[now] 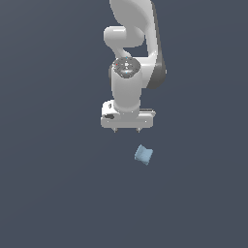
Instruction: Pick up the object and move it to a goal position.
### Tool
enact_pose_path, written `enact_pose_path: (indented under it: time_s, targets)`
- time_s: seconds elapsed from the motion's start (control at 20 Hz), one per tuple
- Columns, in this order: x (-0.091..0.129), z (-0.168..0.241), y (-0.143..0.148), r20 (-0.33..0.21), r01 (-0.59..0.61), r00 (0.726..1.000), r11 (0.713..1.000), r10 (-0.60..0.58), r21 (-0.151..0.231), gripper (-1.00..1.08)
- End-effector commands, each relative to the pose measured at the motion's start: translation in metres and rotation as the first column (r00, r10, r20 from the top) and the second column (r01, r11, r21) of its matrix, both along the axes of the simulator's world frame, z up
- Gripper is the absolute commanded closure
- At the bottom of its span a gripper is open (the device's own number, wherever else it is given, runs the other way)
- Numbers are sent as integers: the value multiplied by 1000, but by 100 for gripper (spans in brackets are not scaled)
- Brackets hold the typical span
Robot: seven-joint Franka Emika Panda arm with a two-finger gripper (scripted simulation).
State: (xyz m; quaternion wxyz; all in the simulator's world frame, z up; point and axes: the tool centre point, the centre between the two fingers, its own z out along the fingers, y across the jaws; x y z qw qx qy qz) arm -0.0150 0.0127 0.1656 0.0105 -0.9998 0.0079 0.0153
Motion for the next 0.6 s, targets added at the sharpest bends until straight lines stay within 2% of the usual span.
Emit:
enact_pose_path:
  time_s: [0.0, 0.55]
  targets:
    - [0, 0, 0, 0, 0, 1000, 1000, 0, 0, -92]
    - [-10, -13, 2, -35, -67, 997, 998, 66, -13, -92]
